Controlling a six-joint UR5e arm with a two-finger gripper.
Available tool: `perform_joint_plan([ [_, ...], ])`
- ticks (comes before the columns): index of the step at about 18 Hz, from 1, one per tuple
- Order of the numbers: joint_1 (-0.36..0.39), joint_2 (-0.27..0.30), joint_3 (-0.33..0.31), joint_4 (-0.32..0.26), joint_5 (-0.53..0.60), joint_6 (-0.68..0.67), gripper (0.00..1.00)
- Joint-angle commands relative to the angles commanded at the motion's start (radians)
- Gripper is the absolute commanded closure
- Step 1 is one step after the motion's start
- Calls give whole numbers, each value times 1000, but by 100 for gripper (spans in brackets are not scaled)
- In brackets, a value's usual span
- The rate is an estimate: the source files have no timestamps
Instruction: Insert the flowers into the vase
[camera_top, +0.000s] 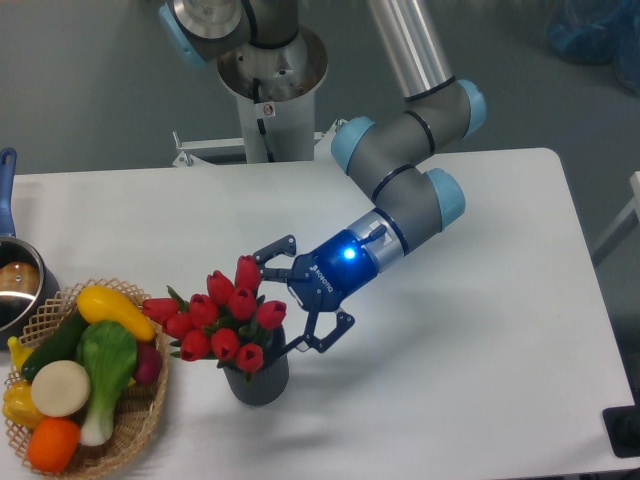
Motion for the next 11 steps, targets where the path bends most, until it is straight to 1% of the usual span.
perform_joint_plan([
  [2, 16, 46, 8, -3, 86, -2, 0],
  [5, 68, 72, 32, 0, 137, 2, 0],
  [7, 92, 97, 58, -2, 205, 6, 0],
  [8, 101, 111, 71, -2, 261, 8, 0],
  [9, 115, 138, 87, -2, 360, 9, 0],
  [11, 131, 167, 118, -5, 470, -3, 0],
])
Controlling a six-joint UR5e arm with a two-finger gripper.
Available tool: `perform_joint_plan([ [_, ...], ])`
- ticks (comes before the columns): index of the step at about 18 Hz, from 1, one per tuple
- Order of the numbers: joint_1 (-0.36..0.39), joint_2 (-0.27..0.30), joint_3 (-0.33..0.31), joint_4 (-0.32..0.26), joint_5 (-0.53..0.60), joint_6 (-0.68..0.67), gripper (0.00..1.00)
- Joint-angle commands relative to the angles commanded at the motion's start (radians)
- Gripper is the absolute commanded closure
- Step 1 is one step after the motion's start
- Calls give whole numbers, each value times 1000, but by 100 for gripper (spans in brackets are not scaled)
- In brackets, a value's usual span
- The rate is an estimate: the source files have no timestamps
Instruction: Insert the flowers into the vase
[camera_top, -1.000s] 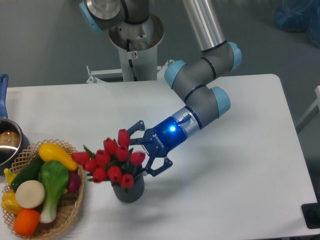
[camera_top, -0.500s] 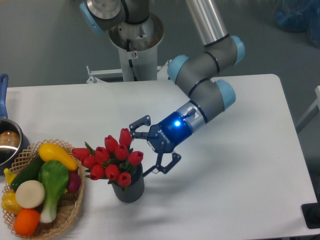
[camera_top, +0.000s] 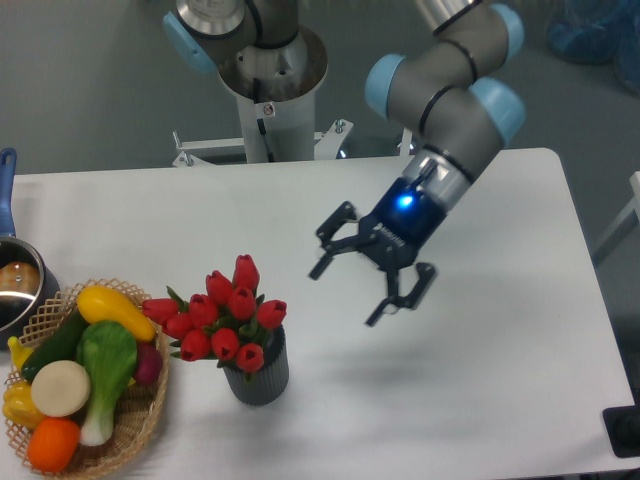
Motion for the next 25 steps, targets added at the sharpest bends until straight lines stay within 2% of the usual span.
perform_joint_plan([
  [5, 22, 61, -15, -6, 316, 8, 0],
  [7, 14, 132, -27, -12, 455, 11, 0],
  [9, 18, 175, -52, -18, 568, 17, 0],
  [10, 21, 190, -61, -38, 618, 41, 0],
  [14, 47, 227, -32, -152, 796, 234, 0],
  [18, 141, 256, -23, -253, 807, 426, 0],
  [25, 164, 262, -27, -261, 804, 468, 0],
])
